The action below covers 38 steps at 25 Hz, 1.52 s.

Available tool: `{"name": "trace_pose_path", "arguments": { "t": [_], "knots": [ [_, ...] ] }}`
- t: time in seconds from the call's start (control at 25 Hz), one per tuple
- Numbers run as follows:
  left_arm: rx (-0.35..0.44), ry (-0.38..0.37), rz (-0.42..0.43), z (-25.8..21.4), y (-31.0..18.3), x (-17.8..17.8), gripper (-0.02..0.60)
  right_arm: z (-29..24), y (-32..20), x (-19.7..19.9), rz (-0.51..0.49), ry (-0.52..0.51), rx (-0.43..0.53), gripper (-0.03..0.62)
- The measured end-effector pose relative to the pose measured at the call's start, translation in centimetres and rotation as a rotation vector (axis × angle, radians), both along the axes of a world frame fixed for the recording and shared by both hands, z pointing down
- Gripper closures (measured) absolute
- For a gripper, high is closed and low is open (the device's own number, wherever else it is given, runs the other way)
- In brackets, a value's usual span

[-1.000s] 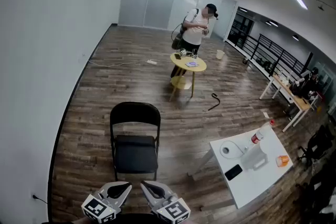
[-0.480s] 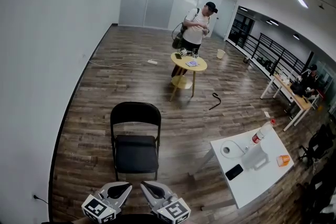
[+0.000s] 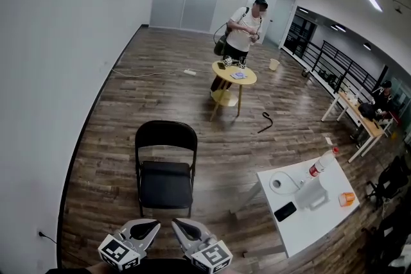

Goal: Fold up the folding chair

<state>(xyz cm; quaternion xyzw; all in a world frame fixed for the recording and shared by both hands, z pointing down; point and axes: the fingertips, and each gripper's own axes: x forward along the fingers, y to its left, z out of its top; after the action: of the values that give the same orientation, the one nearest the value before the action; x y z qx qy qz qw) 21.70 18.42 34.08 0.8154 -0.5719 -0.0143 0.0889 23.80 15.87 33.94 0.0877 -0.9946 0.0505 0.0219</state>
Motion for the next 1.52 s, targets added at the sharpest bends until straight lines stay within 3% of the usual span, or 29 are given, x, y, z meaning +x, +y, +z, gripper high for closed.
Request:
{"name": "trace_pose_path", "arguments": {
  "t": [0.64, 1.12, 1.52],
  "knots": [
    [-0.002, -0.017, -0.074, -0.1, -2.1, 2.1, 0.58, 0.8, -2.6, 2.4, -0.039, 0.005, -0.018, 0.595],
    [0.003, -0.071, -0.203, -1.5, -4.0, 2.0, 0.578, 0.1, -4.4, 3.6, -0.091, -0.02, 0.02, 0.574],
    [-0.021, -0.061, -0.189, 0.0, -4.2, -1.0, 0.578, 1.4, -4.8, 1.3, -0.089, 0.041, 0.011, 0.569]
  ]
}}
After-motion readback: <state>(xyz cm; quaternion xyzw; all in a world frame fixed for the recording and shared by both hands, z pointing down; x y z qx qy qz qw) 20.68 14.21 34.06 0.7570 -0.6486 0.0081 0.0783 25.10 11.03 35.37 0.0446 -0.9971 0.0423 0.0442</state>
